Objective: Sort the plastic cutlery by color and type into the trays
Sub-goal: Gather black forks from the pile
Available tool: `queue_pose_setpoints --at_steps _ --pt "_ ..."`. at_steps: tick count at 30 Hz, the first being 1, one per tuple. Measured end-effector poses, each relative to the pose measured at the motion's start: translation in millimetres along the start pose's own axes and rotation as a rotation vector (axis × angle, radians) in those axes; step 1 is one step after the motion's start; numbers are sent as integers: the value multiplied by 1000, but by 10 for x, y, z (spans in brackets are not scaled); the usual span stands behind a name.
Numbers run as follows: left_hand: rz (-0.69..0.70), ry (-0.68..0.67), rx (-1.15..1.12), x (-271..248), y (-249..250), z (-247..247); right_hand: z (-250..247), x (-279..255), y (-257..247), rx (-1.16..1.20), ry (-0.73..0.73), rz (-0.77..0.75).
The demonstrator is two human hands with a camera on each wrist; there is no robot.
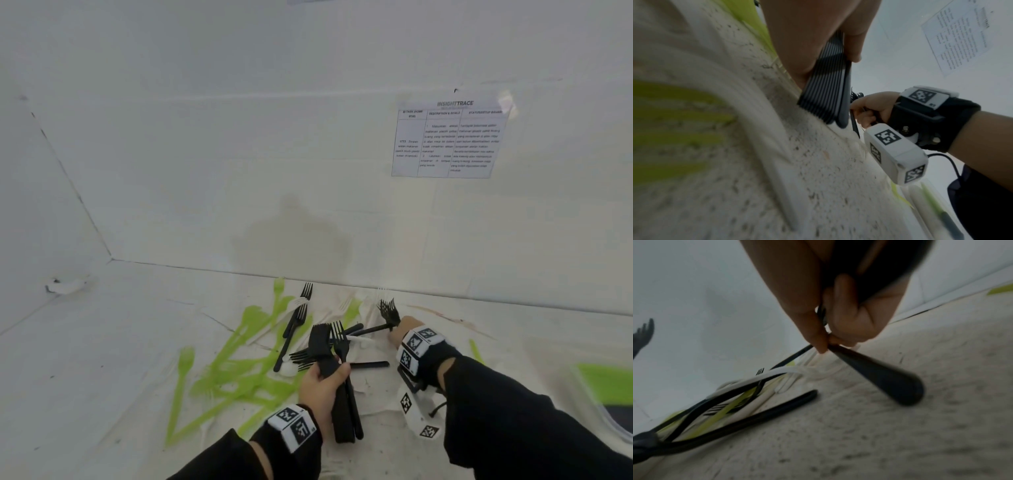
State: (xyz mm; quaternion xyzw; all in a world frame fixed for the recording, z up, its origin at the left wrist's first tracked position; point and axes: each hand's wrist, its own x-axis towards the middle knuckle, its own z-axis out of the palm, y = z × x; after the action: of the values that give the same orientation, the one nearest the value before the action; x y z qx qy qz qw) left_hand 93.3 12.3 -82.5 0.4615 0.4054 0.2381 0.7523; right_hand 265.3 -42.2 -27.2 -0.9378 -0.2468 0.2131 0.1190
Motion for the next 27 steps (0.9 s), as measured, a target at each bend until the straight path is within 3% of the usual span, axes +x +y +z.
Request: queue_pose_setpoints --at_steps 7,10,13,15,16,19,22,27 --pt "13 -6 -43 -83 17 27 -222 -79 274 -7 98 52" --pt "6 -18 -52 -139 49 72 -274 -135 358 2 227 119" --pt "9 -31 -49 -194 71 105 -329 -161 405 188 362 173" --pt "12 -28 -58 -218 85 114 -330 -200 417 352 376 93" --pt "8 -24 -64 -225 92 118 -304 -284 388 432 356 20" --pt "-8 -10 -98 -252 88 140 -79 -645 221 527 58 -195" --pt "17 -26 -86 -319 76 163 210 -944 78 700 -142 -311" --pt "-32 -70 -160 -455 119 86 453 -1107 -50 1015 -193 -297"
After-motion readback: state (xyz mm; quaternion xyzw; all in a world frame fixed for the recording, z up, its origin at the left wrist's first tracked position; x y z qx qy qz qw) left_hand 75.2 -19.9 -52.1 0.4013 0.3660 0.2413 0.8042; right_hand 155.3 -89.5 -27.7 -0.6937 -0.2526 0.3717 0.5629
